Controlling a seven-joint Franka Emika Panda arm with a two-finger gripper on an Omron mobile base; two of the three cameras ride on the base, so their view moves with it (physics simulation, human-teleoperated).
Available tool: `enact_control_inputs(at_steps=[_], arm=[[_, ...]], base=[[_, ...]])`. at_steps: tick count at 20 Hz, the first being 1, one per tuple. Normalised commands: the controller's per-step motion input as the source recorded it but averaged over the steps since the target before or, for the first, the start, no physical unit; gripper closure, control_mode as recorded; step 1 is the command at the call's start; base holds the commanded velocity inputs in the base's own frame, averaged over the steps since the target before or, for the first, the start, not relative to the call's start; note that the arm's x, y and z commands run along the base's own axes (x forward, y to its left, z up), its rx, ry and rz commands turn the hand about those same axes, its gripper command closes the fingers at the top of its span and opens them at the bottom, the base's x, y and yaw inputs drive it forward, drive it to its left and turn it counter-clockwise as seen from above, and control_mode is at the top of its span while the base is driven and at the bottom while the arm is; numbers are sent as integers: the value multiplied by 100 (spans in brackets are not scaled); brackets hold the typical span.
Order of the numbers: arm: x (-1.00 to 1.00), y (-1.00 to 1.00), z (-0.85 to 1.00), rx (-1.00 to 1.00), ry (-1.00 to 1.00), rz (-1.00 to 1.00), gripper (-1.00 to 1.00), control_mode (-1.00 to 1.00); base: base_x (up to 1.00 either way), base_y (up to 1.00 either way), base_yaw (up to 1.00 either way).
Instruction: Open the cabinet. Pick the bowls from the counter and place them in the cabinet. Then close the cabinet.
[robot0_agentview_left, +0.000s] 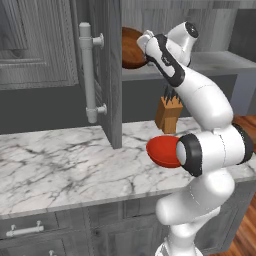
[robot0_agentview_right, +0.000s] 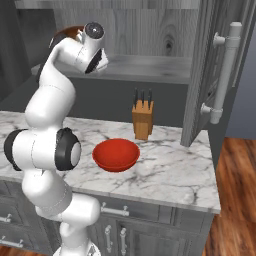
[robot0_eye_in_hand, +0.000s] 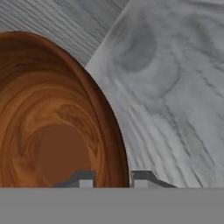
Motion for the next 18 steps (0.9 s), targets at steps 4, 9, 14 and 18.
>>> enact_control_inputs(at_steps=[4,9,14,18], arm=[[0,29,21,-16,13,0,100,-100],[0,11,18,-11,6,0,100,-100],[16,12,0,-2,4,0,-100,-100],[9,0,5,0,1,0,-100,-100]], base=[[0,0,0],[0,0,0],[0,0,0],[0,0,0]])
